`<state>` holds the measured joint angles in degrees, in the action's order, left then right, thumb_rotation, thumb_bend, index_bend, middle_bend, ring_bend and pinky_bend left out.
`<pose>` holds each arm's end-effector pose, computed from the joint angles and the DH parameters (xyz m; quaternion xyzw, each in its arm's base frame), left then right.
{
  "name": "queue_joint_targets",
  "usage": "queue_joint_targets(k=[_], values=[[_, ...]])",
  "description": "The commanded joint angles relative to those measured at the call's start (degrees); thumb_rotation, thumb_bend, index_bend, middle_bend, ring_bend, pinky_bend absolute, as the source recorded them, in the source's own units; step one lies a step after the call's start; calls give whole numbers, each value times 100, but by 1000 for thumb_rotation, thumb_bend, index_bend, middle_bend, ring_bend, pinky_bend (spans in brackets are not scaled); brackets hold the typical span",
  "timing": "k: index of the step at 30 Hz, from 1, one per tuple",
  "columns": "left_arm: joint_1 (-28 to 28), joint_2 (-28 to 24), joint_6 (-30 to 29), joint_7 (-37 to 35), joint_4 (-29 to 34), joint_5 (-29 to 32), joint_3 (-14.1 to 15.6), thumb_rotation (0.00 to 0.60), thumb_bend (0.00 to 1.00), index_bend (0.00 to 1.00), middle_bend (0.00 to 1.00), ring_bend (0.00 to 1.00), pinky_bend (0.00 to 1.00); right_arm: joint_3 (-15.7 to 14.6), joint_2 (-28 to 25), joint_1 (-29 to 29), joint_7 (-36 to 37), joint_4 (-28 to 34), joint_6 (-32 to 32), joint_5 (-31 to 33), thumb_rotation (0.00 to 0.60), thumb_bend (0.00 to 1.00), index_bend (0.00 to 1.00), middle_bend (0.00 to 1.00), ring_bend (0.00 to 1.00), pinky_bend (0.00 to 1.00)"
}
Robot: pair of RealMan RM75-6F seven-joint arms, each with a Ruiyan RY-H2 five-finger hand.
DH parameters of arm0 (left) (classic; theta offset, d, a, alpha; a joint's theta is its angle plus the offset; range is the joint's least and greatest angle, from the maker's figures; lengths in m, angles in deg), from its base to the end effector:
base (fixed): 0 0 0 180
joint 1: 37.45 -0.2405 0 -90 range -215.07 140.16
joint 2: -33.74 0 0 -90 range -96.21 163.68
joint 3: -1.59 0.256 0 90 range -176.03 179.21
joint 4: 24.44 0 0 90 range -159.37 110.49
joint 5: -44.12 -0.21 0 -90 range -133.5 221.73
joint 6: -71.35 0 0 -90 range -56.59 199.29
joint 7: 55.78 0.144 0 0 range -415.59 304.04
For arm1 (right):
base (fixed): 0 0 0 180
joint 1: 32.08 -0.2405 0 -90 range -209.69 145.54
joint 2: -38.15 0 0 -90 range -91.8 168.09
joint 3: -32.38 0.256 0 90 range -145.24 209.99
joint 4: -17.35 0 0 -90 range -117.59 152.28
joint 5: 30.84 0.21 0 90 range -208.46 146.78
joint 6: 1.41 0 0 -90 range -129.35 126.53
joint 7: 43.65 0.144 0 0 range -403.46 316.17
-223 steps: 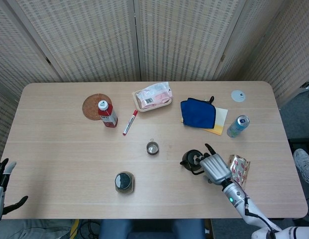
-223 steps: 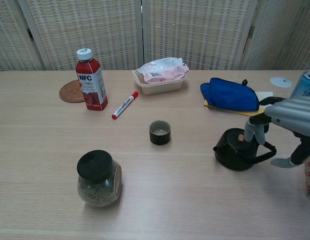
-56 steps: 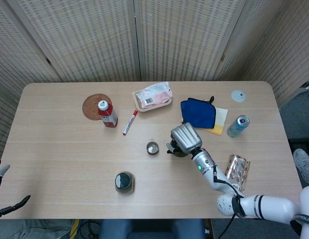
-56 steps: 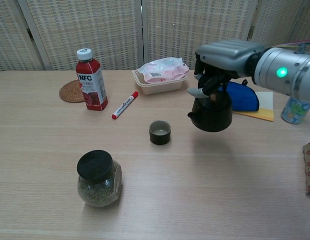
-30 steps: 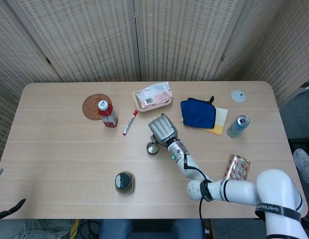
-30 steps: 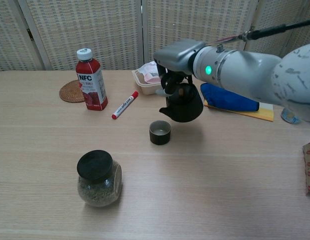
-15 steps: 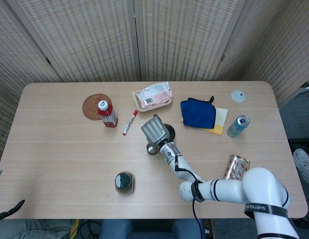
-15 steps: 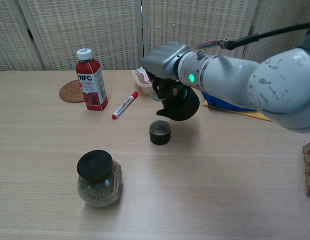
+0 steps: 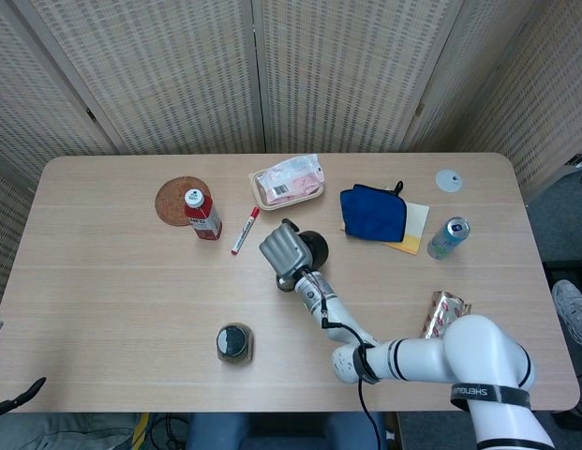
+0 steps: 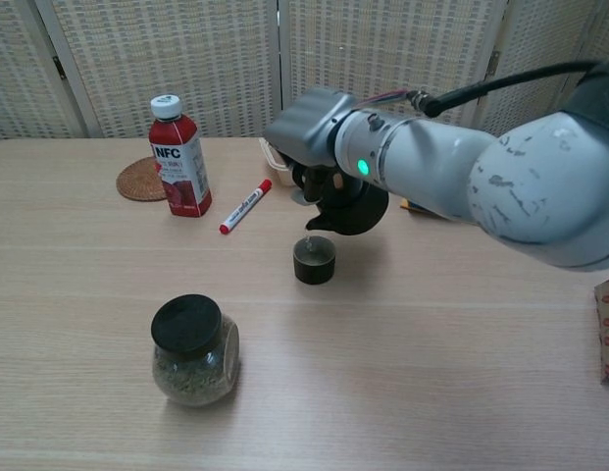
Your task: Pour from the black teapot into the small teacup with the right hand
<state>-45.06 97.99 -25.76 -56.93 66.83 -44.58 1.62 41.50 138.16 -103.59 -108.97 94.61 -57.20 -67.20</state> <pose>-0.3293 0.1000 0.1781 -0.5351 -0.3911 -0.3780 0.6464 -0.0099 -0.3808 -0.0758 0.8465 -0.0871 0.2234 0.4753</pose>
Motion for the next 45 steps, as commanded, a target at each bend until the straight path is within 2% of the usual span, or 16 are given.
queue_joint_targets(k=[1, 22, 45], values=[[-5, 5, -4, -8, -6, -2, 0, 286, 0, 108, 0, 0, 0, -53, 21, -44, -106, -5, -34, -11, 443, 384, 926, 1000, 954, 454], [-42, 8, -32, 10, -8, -25, 1, 284, 0, 109, 0, 0, 0, -258, 6, -106, -566, 91, -302, -49, 459, 385, 926, 1000, 954, 455], [-77, 9, -63, 1, -14, -45, 0, 284, 0, 109, 0, 0, 0, -266, -20, -105, -809, 211, -441, -4, 477, 385, 926, 1000, 954, 455]])
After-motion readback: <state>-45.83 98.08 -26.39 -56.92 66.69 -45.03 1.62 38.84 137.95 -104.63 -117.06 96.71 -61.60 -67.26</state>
